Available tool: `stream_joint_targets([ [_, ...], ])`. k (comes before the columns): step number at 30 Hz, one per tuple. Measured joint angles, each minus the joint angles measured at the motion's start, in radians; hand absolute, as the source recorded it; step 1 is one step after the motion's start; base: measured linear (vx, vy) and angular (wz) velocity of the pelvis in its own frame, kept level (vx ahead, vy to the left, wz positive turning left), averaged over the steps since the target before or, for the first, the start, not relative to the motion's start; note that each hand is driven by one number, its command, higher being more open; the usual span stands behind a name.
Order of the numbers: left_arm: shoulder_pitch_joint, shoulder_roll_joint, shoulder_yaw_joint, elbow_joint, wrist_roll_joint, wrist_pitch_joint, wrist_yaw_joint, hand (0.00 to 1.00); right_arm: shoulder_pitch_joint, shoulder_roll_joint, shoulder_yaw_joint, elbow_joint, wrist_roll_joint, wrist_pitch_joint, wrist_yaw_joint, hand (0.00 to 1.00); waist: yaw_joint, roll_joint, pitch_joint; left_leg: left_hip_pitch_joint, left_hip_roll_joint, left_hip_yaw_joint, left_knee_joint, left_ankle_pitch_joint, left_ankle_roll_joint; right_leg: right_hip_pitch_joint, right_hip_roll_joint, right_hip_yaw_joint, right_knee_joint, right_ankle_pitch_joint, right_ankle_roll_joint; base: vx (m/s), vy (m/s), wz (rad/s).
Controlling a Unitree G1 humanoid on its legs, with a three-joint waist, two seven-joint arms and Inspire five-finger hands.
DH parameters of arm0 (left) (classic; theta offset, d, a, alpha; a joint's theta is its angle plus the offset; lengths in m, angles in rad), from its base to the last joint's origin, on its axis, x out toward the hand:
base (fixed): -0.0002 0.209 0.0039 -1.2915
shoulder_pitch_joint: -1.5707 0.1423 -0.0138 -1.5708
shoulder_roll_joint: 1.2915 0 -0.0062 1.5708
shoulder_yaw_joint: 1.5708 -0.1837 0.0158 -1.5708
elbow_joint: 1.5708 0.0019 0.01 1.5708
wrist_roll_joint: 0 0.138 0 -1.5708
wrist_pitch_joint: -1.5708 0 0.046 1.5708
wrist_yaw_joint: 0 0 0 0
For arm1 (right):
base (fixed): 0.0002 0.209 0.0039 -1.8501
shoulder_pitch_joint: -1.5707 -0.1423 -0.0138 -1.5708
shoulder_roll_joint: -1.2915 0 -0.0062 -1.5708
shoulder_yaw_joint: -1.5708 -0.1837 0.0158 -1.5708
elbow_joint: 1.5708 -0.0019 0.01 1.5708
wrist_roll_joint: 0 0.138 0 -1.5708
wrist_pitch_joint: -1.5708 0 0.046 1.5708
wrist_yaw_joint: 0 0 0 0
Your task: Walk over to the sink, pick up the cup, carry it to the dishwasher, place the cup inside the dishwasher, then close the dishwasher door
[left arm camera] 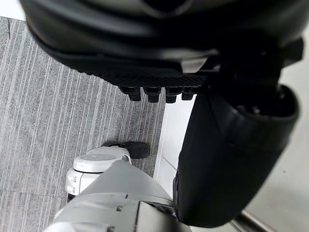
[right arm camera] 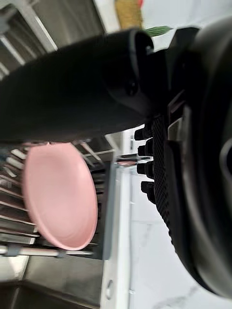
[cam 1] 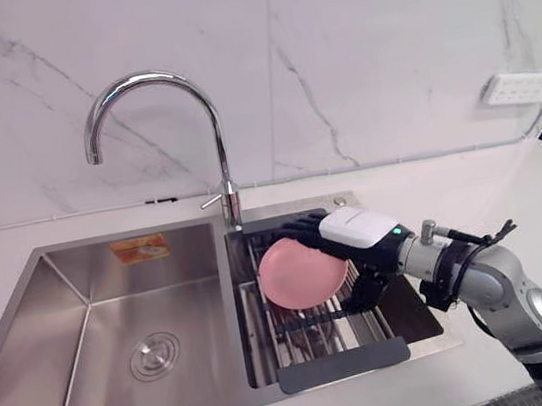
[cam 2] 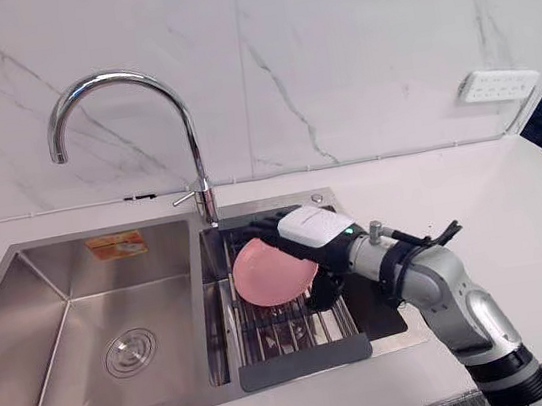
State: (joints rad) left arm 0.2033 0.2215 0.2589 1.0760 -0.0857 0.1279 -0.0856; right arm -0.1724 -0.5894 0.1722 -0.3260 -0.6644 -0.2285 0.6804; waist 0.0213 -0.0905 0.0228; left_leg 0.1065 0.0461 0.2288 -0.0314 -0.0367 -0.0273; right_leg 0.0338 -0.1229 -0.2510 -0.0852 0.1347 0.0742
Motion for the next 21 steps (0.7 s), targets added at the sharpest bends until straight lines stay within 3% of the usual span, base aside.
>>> stream_joint_targets([
  [6,-0.029,0.003,-0.002,-0.004,-0.014,0.019,0.000,1.00,-0.003,0.000,0.023,0.033,-0.101,0.021,-0.005,1.00,0.017,-0.022,0.025,-0.004,0.002,-0.010,-0.004,0.004,-0.006,0.000,0.003,-0.006,0.001,0.000,0.000,-0.03,-0.018,0.04],
  [11,-0.026,0.003,-0.001,-0.004,-0.013,0.020,0.000,1.00,-0.003,0.008,0.031,0.035,-0.186,0.053,-0.064,1.00,0.018,-0.022,0.028,0.001,0.003,-0.015,-0.006,0.006,-0.006,0.004,0.003,-0.004,0.001,0.000,0.000,0.00,-0.003,0.01],
  [21,-0.021,-0.009,-0.001,-0.011,-0.011,0.015,0.015,1.00,0.021,0.050,0.054,0.039,-0.326,0.030,-0.159,1.00,0.020,-0.017,0.034,0.026,0.005,-0.013,-0.039,0.011,-0.013,0.015,0.008,0.004,0.001,-0.005,0.000,-0.02,-0.008,-0.01],
])
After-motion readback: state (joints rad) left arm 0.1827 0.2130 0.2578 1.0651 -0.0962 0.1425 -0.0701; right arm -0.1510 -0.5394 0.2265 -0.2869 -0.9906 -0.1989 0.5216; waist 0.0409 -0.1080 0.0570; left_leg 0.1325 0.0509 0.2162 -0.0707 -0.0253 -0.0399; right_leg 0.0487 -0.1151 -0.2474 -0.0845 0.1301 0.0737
